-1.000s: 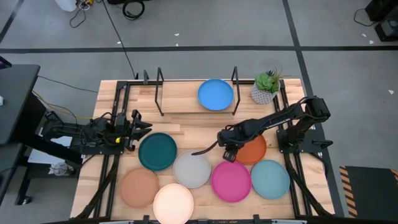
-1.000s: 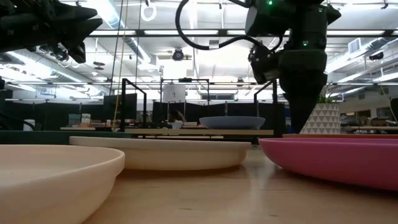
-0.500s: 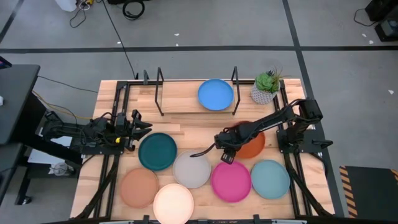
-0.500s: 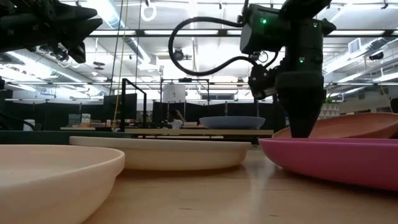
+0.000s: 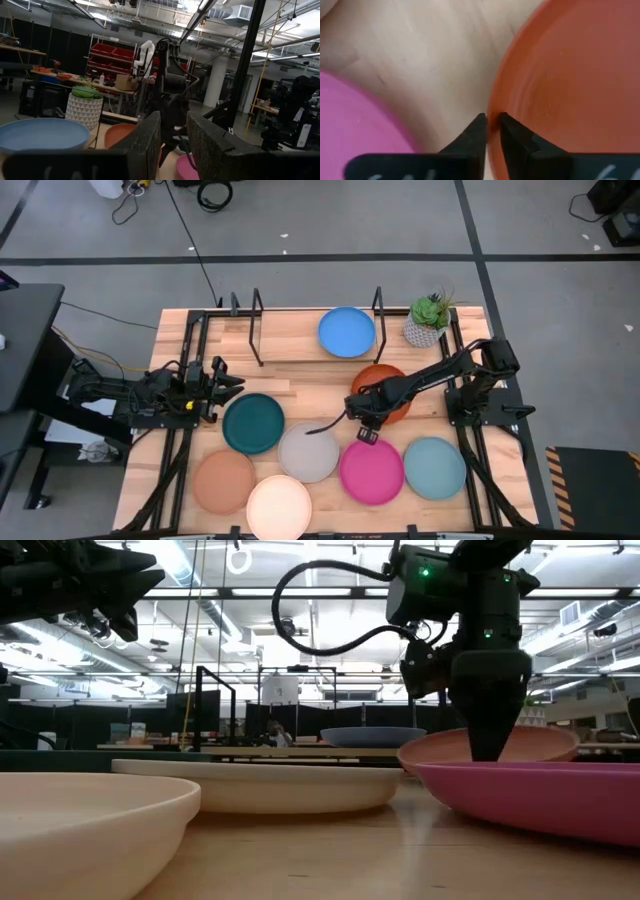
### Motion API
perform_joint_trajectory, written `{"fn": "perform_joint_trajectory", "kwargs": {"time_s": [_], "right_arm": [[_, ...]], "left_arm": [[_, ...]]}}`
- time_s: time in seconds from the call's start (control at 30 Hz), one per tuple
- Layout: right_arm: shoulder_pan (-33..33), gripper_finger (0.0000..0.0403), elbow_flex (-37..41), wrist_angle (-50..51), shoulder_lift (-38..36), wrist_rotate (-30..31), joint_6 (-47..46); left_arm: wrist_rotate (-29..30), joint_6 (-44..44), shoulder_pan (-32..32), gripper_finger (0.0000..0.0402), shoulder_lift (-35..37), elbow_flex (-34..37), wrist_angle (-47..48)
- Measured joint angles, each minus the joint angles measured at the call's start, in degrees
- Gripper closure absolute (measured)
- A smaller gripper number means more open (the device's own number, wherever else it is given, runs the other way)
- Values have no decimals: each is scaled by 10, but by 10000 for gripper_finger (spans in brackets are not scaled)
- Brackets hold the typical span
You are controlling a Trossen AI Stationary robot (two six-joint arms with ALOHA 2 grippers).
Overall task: Place and stack plates onto a shelf
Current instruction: Stack the orange plate on top of the blue plate on shelf
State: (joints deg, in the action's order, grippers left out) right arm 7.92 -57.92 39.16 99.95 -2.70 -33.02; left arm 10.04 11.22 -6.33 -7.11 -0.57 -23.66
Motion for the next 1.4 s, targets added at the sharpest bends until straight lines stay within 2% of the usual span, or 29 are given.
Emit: {"fn": "perform_joint_trajectory", "kwargs": {"time_s": [0.17,0.37,0.63,1.03,1.2,1.4], "right_arm": [[4,387,-2,1,-3,-9,29],[15,388,-5,8,-11,-7,118],[41,391,-55,29,-15,18,266],[59,391,-163,67,-16,130,412],[46,390,-205,94,-16,162,454],[-3,390,-219,99,-16,160,499]], "left_arm": [[0,0,0,299,0,0,0],[0,0,0,299,0,0,0],[0,0,0,299,0,0,0],[0,0,0,299,0,0,0],[0,0,0,299,0,0,0],[0,0,0,299,0,0,0]]}}
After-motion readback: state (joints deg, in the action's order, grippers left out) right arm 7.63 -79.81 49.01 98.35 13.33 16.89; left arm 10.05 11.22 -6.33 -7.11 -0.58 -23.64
